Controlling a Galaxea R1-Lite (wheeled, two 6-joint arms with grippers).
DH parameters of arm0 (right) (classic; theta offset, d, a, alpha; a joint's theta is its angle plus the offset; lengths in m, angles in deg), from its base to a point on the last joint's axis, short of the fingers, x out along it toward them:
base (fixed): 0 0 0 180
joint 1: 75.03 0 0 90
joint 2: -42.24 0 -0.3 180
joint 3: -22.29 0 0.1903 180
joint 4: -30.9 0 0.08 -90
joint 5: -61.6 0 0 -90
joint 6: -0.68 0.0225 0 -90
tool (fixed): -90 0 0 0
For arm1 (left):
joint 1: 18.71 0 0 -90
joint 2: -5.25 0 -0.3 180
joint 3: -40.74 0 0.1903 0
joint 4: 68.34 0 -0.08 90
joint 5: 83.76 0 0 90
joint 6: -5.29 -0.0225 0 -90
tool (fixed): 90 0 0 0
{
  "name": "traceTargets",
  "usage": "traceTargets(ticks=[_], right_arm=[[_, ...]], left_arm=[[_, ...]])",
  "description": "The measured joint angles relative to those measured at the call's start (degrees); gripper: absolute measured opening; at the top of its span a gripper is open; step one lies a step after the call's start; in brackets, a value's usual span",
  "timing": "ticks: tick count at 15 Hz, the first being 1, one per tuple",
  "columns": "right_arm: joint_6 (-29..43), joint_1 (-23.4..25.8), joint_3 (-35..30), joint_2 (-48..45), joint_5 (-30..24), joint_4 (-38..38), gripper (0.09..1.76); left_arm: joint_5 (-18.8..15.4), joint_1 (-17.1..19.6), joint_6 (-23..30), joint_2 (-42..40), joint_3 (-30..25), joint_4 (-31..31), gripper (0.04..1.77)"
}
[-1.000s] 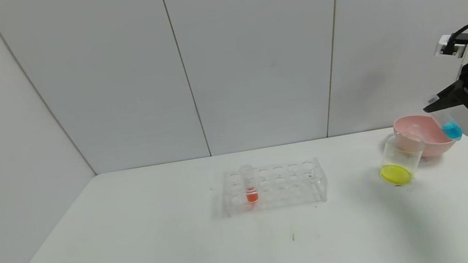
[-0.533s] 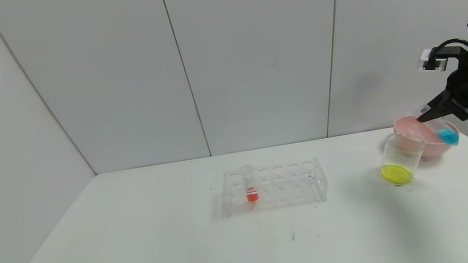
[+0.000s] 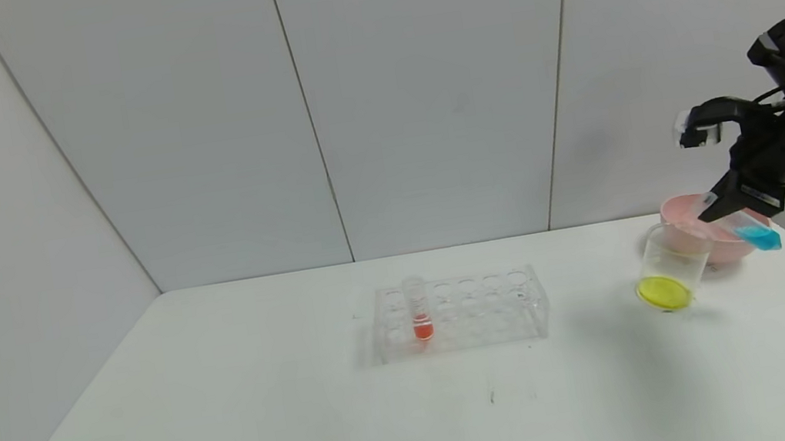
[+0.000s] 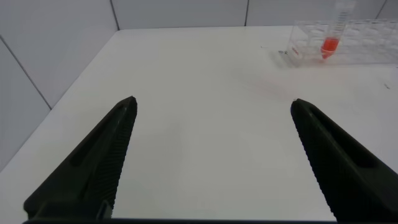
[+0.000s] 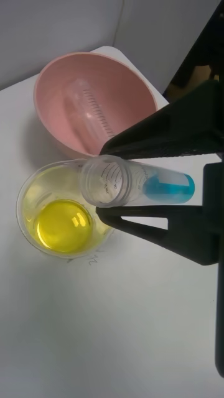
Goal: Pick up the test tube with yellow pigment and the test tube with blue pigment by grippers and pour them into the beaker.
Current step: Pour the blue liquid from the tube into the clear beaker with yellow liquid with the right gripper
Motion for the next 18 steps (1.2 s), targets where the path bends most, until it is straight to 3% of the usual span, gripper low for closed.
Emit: traceTargets(ticks=[12,18], right_arm=[[-0.6,-4.9,0.0,2.4,15.5,2.0,0.5],[-1.8,-5.9,0.0,2.6,19.0,1.5,0.5]], left_arm=[[0.0,0.0,0.0,0.0,0.0,0.0,1.76],[0.0,0.0,0.0,0.0,0.0,0.0,1.76]])
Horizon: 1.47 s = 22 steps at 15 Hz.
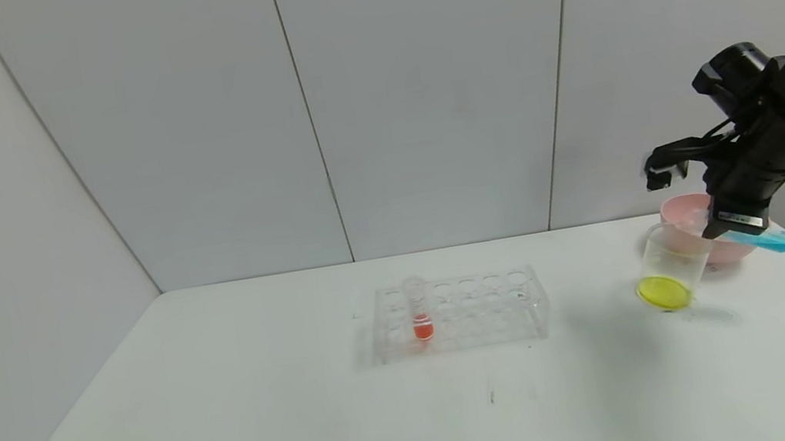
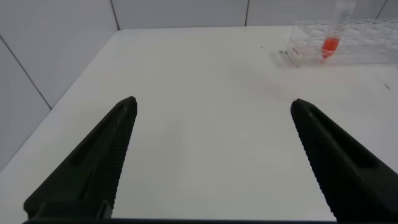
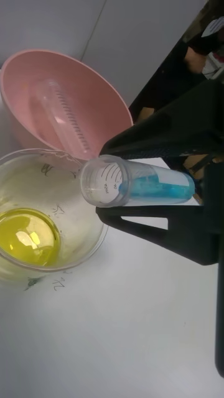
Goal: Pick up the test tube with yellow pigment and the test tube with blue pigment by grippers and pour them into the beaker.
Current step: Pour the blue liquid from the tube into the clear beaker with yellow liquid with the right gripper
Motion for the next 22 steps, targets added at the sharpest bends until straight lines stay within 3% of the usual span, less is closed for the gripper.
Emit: traceTargets(ticks=[10,22], right_arm=[[-1.0,-3.6,0.0,0.5,11.5,-0.9,0.5],[-1.6,-6.5,0.0,2.8,18.2,-2.3,0.5]], left_arm=[[0.0,0.0,0.0,0.0,0.0,0.0,1.76],[0.0,0.0,0.0,0.0,0.0,0.0,1.76]])
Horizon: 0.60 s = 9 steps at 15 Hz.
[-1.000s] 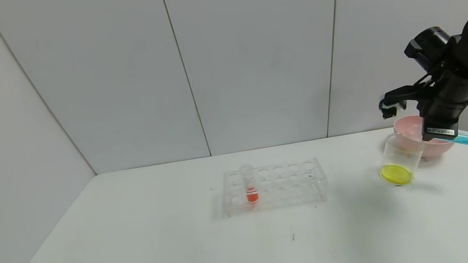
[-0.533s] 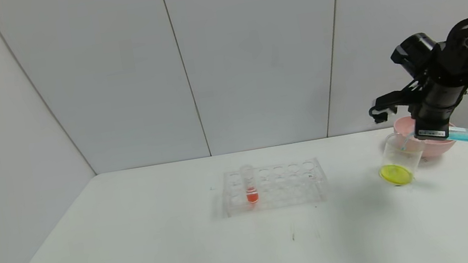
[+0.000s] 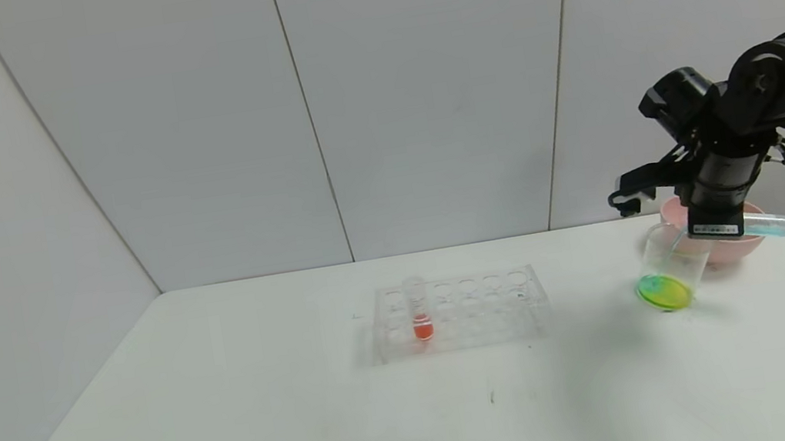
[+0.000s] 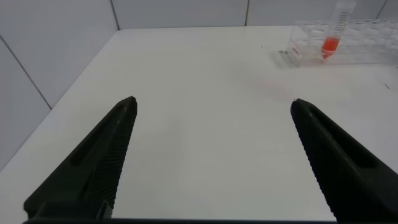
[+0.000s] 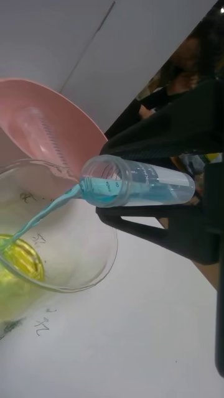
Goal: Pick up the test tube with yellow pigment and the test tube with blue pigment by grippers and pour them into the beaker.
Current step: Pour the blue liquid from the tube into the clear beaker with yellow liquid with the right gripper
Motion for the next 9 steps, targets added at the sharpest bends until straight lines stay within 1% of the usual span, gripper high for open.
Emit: traceTargets(ticks=[2,4,7,9], right_arm=[[-0.3,-0.4,0.0,0.3,1.2,-0.5,0.5],[-1.0,-0.8,0.0,0.6,4.2,-0.8,0.5],[-2.5,-1.6,0.0,0.7,5.2,-0.6,0.5],[-3.6,-2.2,0.0,0.7,7.4,-0.6,0.5]], left_arm=[[0.0,0.0,0.0,0.0,0.0,0.0,1.76],[0.0,0.0,0.0,0.0,0.0,0.0,1.76],[0.0,0.0,0.0,0.0,0.0,0.0,1.76],[0.0,0.0,0.0,0.0,0.0,0.0,1.76]])
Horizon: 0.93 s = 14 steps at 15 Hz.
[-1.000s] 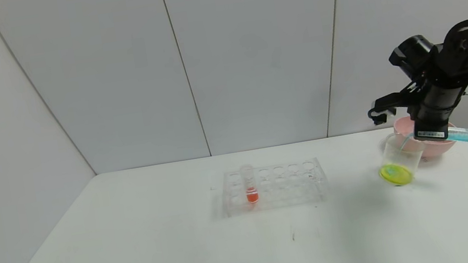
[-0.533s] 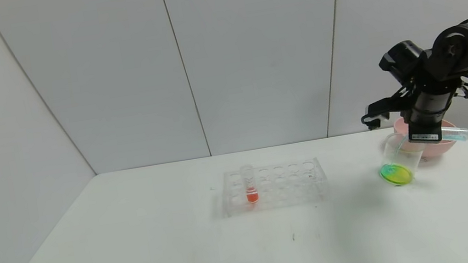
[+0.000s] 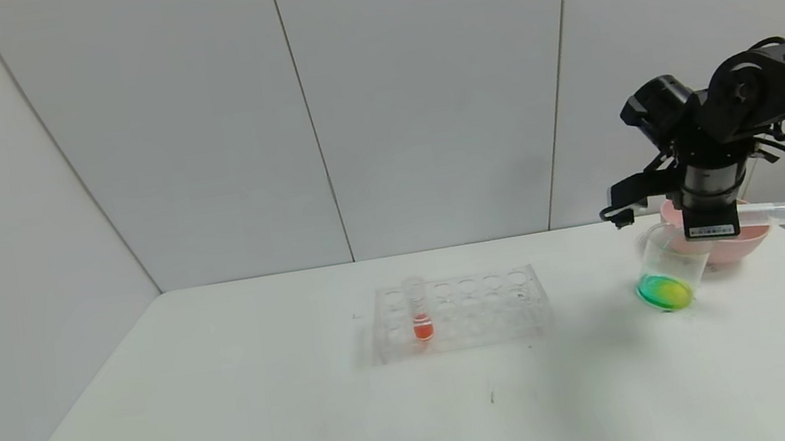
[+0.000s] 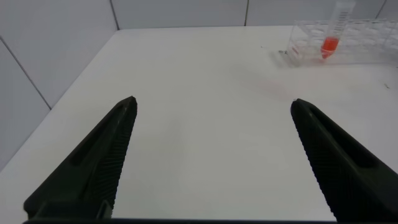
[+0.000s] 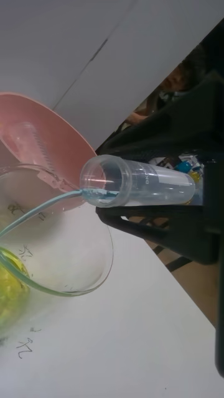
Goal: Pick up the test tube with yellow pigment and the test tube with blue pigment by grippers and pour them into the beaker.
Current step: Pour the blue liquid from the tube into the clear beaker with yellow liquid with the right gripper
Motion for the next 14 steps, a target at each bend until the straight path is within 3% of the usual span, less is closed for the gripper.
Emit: traceTargets(ticks=[9,14], right_arm=[[-4.6,-1.3,0.0,0.0,5.4,0.3,0.5],[-5.7,-1.3,0.0,-1.5,4.4,0.7,0.5]], left_arm=[[0.0,0.0,0.0,0.0,0.0,0.0,1.76],[0.0,0.0,0.0,0.0,0.0,0.0,1.76]])
